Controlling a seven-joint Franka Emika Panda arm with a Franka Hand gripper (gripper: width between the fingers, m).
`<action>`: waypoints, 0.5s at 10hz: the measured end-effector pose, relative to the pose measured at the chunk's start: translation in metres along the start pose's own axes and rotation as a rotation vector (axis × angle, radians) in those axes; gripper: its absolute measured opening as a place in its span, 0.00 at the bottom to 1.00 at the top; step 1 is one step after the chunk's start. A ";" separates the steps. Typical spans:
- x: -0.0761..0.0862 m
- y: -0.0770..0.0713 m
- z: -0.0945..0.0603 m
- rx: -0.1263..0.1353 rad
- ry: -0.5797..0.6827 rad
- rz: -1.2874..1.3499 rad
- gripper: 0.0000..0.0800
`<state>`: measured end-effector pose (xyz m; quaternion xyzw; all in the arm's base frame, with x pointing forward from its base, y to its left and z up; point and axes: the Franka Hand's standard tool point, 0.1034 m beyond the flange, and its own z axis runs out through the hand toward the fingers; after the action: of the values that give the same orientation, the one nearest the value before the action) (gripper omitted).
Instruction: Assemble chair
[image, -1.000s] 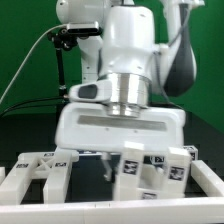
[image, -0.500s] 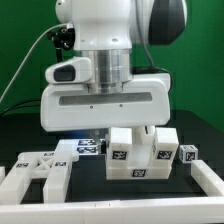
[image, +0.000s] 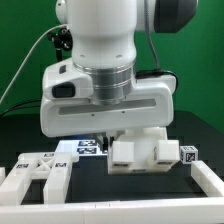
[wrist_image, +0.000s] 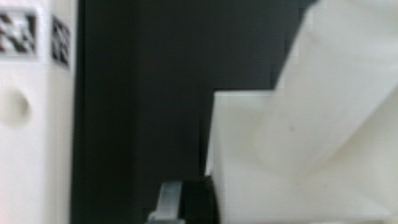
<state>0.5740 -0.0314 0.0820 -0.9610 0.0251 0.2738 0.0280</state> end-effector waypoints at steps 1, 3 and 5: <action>0.011 0.007 0.001 -0.002 -0.094 0.021 0.05; 0.031 0.013 0.006 -0.014 -0.139 0.018 0.05; 0.031 0.013 0.004 -0.013 -0.129 0.020 0.05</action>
Offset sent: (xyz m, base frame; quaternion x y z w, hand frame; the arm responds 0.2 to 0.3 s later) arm 0.0000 0.0000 0.0000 0.0000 0.0000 0.0000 1.0000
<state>0.5973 -0.0455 0.0612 -0.9413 0.0310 0.3356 0.0207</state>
